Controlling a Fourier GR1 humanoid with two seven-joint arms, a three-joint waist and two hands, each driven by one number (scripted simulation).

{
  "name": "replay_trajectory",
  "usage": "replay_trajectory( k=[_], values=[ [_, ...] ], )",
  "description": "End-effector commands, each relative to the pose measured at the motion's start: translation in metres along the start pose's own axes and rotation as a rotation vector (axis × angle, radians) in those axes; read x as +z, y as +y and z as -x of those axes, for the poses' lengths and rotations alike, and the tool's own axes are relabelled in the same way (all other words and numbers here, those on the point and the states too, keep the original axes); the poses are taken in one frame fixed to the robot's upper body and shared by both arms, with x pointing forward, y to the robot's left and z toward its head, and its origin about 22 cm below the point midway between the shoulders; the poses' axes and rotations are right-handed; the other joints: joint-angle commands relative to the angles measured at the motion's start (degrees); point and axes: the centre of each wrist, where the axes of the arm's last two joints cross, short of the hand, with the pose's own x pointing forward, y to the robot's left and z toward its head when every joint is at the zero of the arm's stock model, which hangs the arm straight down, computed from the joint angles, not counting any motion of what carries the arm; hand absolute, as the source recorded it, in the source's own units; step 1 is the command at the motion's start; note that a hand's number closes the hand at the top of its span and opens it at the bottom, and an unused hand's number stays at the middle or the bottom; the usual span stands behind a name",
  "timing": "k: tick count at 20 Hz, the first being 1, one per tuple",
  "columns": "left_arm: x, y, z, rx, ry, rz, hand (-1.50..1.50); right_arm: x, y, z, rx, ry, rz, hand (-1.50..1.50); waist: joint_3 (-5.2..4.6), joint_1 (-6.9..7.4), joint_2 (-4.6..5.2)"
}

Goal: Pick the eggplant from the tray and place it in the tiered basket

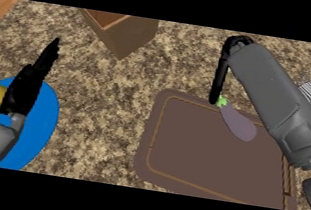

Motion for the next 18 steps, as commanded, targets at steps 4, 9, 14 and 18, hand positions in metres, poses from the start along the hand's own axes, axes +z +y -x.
replay_trajectory(
  k=[4,9,14,18],
  values=[
    [0.011,-0.010,0.006,0.009,-0.006,-0.009,0.00,-0.013,0.011,-0.012,0.174,0.239,-0.095,-1.50,0.05,-0.98,-0.27],
    [0.006,0.009,0.004,0.013,0.023,-0.017,0.00,-0.017,0.021,-0.024,0.207,0.238,-0.102,-1.50,0.10,-1.79,-0.60],
    [0.015,0.005,-0.002,0.010,0.016,-0.029,0.00,-0.008,0.024,-0.037,0.259,0.222,-0.097,-1.50,0.12,-2.08,-0.86],
    [0.017,0.010,0.023,0.007,0.039,-0.029,0.00,-0.007,0.033,-0.047,0.333,0.221,-0.052,-1.50,0.08,-3.28,-0.98]
  ],
)
